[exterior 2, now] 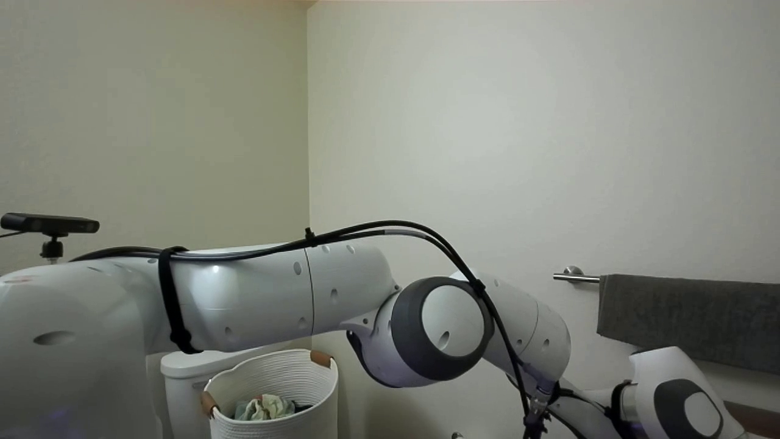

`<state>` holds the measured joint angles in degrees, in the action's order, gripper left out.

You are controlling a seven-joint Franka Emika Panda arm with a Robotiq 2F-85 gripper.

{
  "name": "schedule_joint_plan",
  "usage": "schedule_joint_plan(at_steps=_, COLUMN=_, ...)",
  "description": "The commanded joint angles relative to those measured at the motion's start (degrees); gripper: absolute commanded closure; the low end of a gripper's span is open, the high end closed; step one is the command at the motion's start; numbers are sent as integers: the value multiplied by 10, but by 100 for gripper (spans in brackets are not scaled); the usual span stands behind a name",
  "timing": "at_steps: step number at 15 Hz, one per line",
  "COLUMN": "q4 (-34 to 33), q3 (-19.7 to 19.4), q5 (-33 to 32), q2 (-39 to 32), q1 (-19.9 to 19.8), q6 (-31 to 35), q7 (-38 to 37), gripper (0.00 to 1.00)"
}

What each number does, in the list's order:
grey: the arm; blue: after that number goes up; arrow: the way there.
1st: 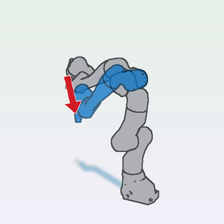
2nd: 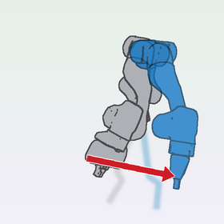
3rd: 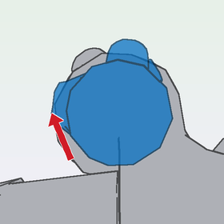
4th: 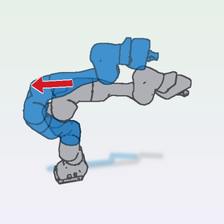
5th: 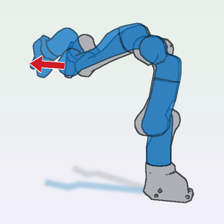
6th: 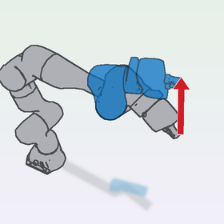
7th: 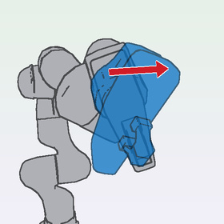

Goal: Put the towels in the laundry hamper

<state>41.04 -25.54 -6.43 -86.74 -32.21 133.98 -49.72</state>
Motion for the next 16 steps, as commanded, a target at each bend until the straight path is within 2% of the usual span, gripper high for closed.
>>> schedule_joint_plan(at_steps=1, q4=7, q3=-23, q5=-58, q2=0, q1=-9, q6=-17, q7=-101, gripper=0)
schedule_joint_plan(at_steps=3, q4=9, q3=-27, q5=-54, q2=0, q1=-18, q6=-49, q7=-116, gripper=0)
schedule_joint_plan(at_steps=8, q4=14, q3=-1, q5=-45, q2=0, q1=-54, q6=-137, q7=-107, gripper=0)
schedule_joint_plan(at_steps=11, q4=4, q3=53, q5=-22, q2=0, q1=-86, q6=-167, q7=-26, gripper=0)
schedule_joint_plan(at_steps=16, q4=17, q3=117, q5=-4, q2=0, q1=-64, q6=-155, q7=76, gripper=0)
